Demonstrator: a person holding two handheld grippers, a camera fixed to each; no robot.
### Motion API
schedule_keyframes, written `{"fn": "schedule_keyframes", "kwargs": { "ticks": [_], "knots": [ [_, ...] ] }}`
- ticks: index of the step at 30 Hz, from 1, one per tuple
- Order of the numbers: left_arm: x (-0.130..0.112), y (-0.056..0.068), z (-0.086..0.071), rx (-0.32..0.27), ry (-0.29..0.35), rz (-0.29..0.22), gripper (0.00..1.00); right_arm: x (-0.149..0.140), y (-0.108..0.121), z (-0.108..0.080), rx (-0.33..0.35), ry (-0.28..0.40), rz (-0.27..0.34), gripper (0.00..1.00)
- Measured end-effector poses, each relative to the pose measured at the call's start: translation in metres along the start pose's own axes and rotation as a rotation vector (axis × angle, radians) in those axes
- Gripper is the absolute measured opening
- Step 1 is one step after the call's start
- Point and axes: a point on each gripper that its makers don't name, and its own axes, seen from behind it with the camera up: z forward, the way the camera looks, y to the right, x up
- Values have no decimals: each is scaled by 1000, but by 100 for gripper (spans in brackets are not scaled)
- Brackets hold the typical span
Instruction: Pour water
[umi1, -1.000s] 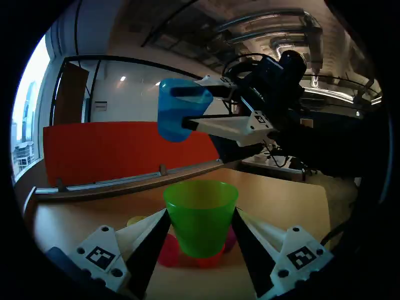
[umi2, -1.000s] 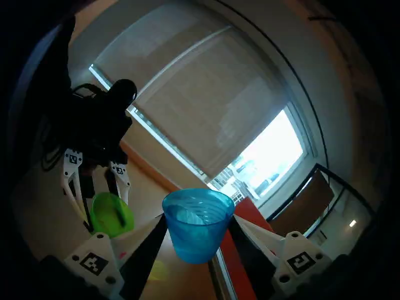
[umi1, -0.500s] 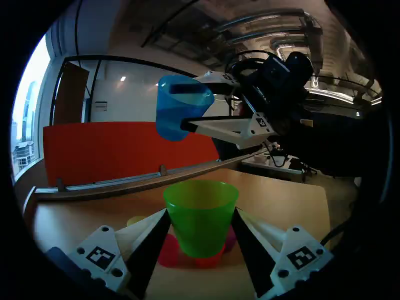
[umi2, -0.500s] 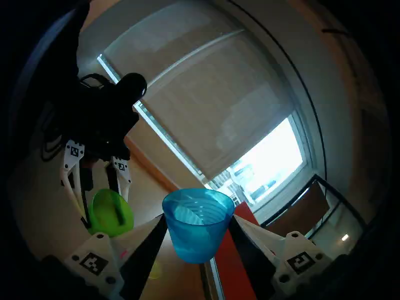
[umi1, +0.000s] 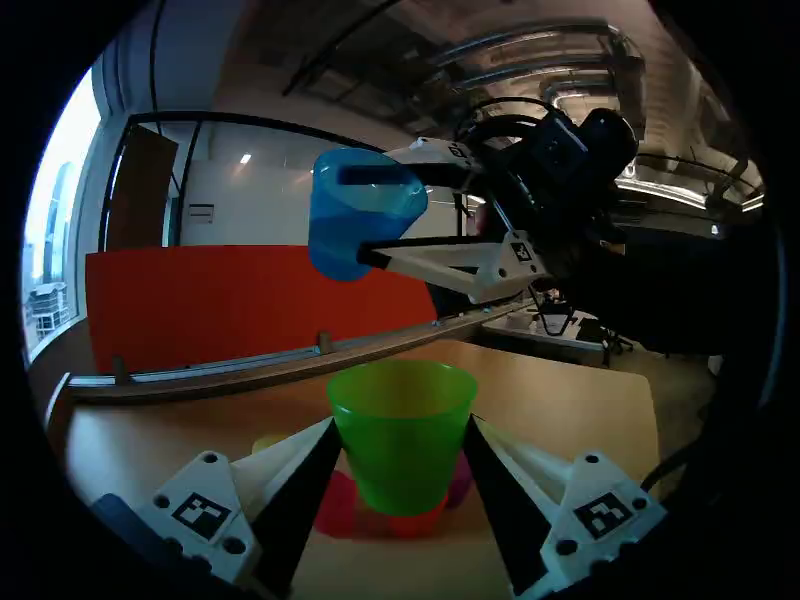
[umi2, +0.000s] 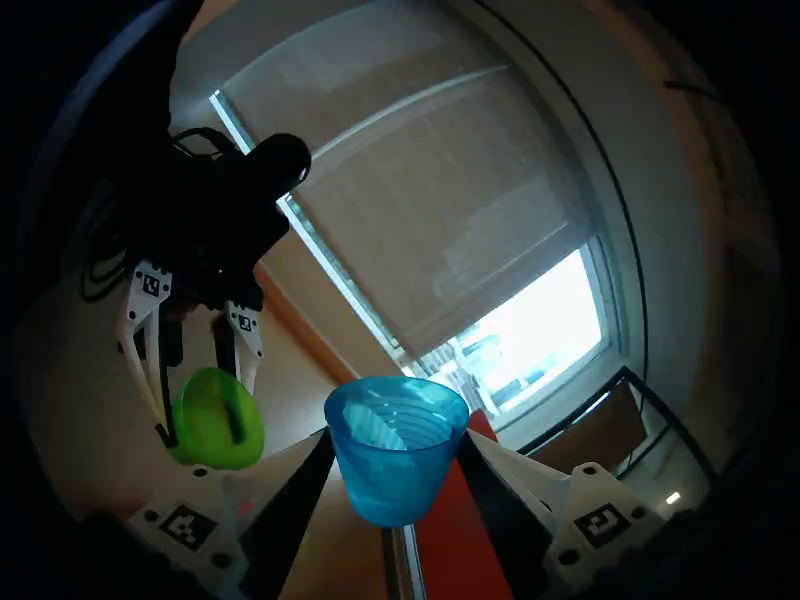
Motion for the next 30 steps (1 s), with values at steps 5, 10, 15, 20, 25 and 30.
{"fn": "schedule_keyframes", "kwargs": {
  "ticks": [5,10,15,20,25,30],
  "knots": [
    [1,1,0,1,1,4,82,0,2,-2,-3,-6,-23,88],
    [2,1,-1,1,2,3,82,1,3,-2,-8,-8,-43,88],
    [2,1,-1,3,2,3,82,2,2,-2,-9,-11,-53,88],
    [1,1,-1,2,3,3,82,3,2,-1,-8,-13,-63,87],
    [1,2,-1,2,3,5,82,4,2,0,-10,-16,-77,88],
    [2,3,-1,0,5,6,82,5,4,0,-13,-15,-85,87]
  ]
}}
